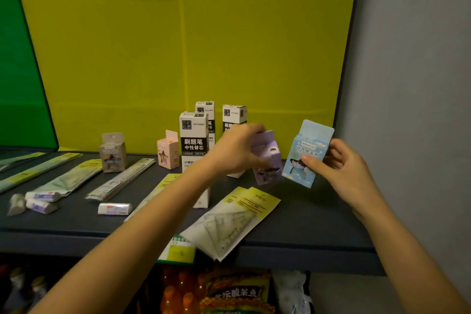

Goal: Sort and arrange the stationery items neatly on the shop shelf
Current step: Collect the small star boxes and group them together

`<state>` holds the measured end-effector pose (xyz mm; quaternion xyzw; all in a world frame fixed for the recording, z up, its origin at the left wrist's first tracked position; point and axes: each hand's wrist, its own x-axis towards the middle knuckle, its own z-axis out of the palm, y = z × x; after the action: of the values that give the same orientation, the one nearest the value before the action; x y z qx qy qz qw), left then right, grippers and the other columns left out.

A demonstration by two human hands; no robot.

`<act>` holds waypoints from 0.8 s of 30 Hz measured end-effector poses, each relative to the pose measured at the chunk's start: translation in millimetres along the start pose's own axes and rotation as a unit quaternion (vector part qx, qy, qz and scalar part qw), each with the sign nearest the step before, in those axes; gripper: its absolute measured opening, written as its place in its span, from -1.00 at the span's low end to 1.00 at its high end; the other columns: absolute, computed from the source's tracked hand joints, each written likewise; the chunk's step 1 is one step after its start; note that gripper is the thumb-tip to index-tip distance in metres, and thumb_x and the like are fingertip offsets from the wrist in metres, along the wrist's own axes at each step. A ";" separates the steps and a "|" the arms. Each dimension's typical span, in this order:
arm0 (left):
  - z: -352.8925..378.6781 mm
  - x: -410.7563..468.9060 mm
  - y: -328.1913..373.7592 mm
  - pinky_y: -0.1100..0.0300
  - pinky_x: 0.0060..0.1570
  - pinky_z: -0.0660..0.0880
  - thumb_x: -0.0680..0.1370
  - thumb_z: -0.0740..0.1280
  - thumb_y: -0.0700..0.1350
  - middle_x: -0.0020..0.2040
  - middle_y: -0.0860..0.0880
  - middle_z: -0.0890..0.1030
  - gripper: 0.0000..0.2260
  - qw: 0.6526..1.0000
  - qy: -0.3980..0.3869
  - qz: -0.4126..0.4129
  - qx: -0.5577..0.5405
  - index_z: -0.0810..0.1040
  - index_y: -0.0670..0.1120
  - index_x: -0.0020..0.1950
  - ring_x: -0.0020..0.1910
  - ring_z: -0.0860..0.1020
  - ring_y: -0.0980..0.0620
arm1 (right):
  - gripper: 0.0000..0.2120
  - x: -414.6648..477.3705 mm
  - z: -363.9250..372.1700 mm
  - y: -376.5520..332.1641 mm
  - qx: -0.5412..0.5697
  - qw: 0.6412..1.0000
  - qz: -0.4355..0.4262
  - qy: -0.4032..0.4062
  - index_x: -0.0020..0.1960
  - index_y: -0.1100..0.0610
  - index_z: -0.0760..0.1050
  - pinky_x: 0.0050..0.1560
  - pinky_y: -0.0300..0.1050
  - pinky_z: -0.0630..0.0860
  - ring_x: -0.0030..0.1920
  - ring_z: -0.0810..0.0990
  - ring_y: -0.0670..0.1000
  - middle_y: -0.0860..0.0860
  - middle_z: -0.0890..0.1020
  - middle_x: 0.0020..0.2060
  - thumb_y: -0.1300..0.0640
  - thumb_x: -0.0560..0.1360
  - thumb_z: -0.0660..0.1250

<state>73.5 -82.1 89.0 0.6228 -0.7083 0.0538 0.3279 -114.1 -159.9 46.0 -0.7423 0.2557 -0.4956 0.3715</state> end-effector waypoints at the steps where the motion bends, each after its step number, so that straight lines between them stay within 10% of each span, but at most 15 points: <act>1: -12.2 -8.5 4.1 0.01 -0.22 0.44 0.35 0.49 -0.06 -0.08 -0.12 0.57 -0.66 1.000 0.014 -0.001 -0.017 0.50 -0.19 -0.01 -0.16 0.49 -0.10 | -0.68 0.2 2.4 -1.5 0.007 1.000 -0.006 0.005 0.12 0.01 0.41 -0.23 -0.38 0.56 0.00 0.55 -0.19 -0.17 0.55 -0.03 0.14 0.40 0.39; 12: -152.0 -136.1 -32.9 -0.22 0.05 0.51 0.27 0.52 -0.12 -0.03 -0.17 0.61 -0.62 0.974 0.136 -0.171 -0.066 0.54 -0.17 0.02 0.02 0.56 -0.17 | -0.75 -16.3 107.7 -79.1 0.084 0.983 -0.082 -0.139 -0.05 -0.12 0.47 -0.20 -0.41 0.54 -0.10 0.58 -0.35 -0.22 0.62 -0.08 -0.08 0.28 0.36; 19: -237.9 -270.3 -99.1 0.05 -0.03 0.53 0.07 0.53 0.25 -0.22 0.09 0.65 -0.52 0.946 0.156 -0.281 -0.030 0.56 0.06 -0.14 -0.14 0.60 0.08 | -0.78 -50.0 247.9 -121.4 0.111 0.960 -0.090 -0.240 -0.04 -0.08 0.47 -0.09 -0.29 0.57 -0.03 0.60 -0.14 -0.18 0.62 -0.06 -0.03 0.35 0.39; 24: -299.6 -357.5 -141.9 0.00 0.02 0.55 0.28 0.52 -0.18 -0.10 -0.02 0.62 -0.71 0.934 0.161 -0.319 -0.006 0.56 -0.01 -0.06 -0.13 0.59 0.07 | -0.73 -79.5 360.4 -155.2 0.128 0.949 -0.084 -0.277 0.05 0.07 0.47 0.07 -0.10 0.55 0.03 0.61 -0.06 -0.11 0.64 0.00 0.05 0.40 0.42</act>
<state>326.0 335.0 85.3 0.7972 -0.4101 0.0417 0.4411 191.2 99.0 43.6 -0.8152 0.0137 -0.3287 0.4767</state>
